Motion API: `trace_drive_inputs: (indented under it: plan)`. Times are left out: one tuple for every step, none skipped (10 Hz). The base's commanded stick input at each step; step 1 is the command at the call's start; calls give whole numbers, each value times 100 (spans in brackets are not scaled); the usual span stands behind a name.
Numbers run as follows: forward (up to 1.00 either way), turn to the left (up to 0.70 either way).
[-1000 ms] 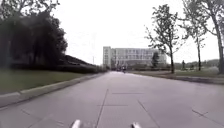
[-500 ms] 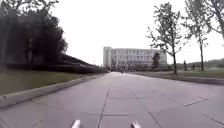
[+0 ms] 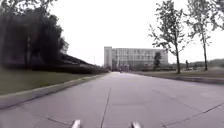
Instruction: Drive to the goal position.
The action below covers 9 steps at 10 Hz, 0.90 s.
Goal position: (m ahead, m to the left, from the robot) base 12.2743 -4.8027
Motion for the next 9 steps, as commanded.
trace_drive_inputs:
  plan:
    - [70, 14]
    - [70, 14]
    - [70, 14]
    - [70, 0]
    - [70, 0]
    - [70, 0]
    - [70, 0]
    - [70, 0]
    - [70, 0]
